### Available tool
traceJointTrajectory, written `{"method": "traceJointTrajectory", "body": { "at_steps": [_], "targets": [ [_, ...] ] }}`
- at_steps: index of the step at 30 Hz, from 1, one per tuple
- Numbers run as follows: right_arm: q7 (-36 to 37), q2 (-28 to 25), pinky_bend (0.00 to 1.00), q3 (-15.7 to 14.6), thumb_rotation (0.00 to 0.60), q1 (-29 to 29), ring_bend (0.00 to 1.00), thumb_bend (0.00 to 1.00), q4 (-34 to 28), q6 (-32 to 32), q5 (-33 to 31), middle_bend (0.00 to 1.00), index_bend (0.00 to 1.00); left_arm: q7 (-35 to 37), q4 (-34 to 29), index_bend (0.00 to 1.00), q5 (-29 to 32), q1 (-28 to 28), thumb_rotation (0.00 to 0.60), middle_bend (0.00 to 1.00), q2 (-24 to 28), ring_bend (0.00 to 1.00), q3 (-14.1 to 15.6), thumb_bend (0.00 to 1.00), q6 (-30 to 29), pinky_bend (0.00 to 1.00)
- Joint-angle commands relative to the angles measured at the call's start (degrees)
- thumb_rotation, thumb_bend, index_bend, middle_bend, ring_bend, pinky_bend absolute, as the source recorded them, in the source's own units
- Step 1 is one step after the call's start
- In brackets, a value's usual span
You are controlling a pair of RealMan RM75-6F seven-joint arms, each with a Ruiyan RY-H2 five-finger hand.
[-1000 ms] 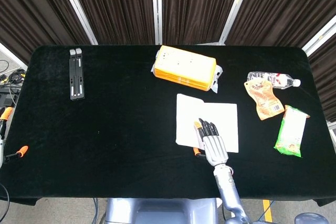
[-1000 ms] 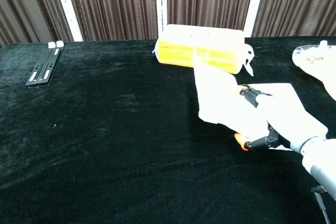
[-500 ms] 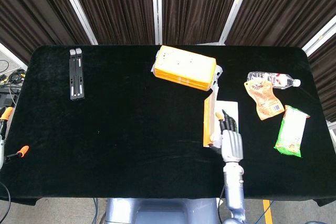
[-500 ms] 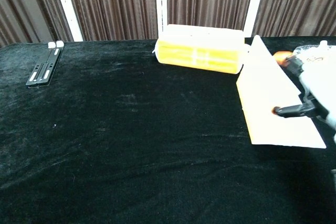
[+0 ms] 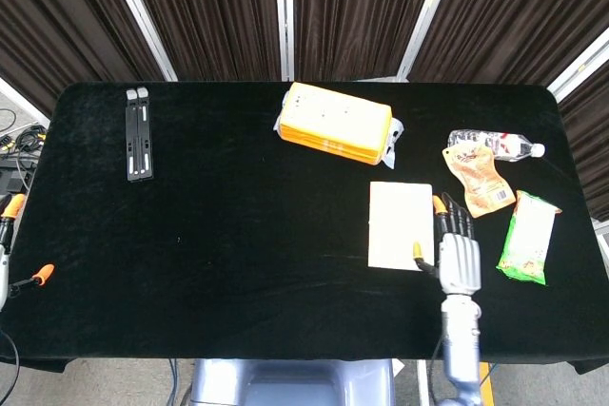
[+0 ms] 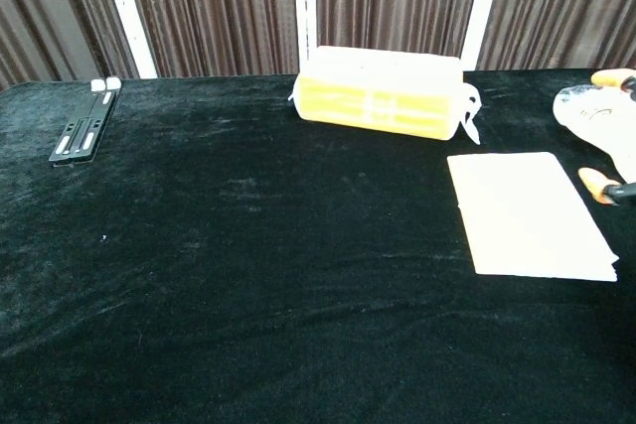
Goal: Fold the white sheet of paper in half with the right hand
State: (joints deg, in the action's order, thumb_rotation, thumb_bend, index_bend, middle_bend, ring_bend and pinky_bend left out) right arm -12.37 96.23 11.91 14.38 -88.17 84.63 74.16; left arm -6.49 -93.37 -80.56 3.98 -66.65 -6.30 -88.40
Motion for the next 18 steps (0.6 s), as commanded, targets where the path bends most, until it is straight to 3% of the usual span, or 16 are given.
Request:
{"method": "traceJointTrajectory", "body": {
  "at_steps": [1, 10, 12, 18],
  "targets": [
    [0.84, -7.80, 0.00, -3.62, 0.600, -0.63, 0.00, 0.18, -2.27, -1.97, 5.28, 0.00, 0.00, -0.05, 0.39, 0.00, -0.51, 0.09, 0.600, 0.00, -0.11, 0.00, 0.27, 0.10, 0.02, 0.00],
    [-4.16, -18.60, 0.00, -9.56, 0.600, -3.04, 0.00, 0.12, 1.07, 1.09, 14.51, 0.00, 0.00, -0.11, 1.60, 0.00, -2.12, 0.04, 0.600, 0.00, -0.90, 0.00, 0.68, 0.09, -0.88, 0.00],
    [-1.22, -19.79, 0.00, -10.21, 0.600, -4.96, 0.00, 0.12, 3.27, 4.13, 15.60, 0.00, 0.00, -0.56, 2.51, 0.00, -3.37, 0.12, 0.600, 0.00, -1.74, 0.00, 1.08, 0.09, -1.37, 0.00],
    [3.70, -22.07, 0.00, -10.14, 0.600, -6.14, 0.00, 0.12, 4.73, 5.30, 15.82, 0.00, 0.00, -0.94, 3.78, 0.00, -4.23, 0.10, 0.600, 0.00, -2.82, 0.00, 1.33, 0.09, -1.91, 0.00]
  ]
}}
